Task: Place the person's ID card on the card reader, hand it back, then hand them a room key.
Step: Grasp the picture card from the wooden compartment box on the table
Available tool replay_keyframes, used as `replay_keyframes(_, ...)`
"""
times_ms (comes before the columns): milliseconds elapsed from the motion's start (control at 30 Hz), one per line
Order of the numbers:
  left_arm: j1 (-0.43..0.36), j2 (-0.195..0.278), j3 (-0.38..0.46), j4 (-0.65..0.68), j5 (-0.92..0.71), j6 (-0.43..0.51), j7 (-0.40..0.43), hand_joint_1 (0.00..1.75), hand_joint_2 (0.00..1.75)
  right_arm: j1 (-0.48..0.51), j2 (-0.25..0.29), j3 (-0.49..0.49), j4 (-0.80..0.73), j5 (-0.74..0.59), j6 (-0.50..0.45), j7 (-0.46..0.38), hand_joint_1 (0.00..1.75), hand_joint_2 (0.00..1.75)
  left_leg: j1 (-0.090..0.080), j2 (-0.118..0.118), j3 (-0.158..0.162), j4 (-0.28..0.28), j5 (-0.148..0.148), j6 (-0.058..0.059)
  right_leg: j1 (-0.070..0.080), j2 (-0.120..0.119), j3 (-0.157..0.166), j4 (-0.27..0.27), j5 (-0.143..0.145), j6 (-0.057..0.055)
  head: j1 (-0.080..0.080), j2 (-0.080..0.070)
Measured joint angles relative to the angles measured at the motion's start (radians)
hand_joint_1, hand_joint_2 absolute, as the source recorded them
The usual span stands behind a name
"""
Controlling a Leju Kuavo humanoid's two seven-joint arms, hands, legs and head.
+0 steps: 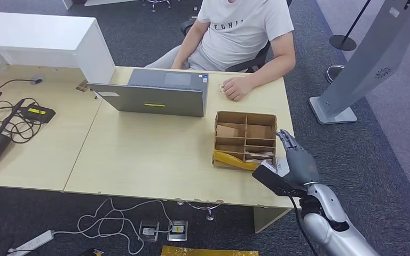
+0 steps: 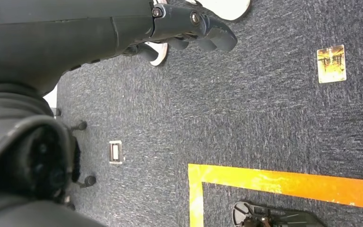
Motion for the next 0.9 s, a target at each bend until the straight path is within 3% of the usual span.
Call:
replay_keyframes(367,0.0,-0.001,0.0,0.0,-0.001,0.003,0.012,0.0,0.0,-0.015,0.043,0.004,0.002,0.061,0.003,-0.033,0.0,1.75,0.0,0.0,0.0,0.0,0.0,0.0,0.0,0.0,0.0,0.0,0.0,0.0,0.0,0.0)
replay_keyframes(900,0.0,-0.002,0.0,0.0,-0.001,0.003,0.012,0.0,0.0,-0.015,0.055,0.004,0.002,0.08,0.003,-0.039,0.0,1.75,0.0,0.0,0.0,0.0,0.0,0.0,0.0,0.0,0.0,0.0,0.0,0.0,0.0,0.0)
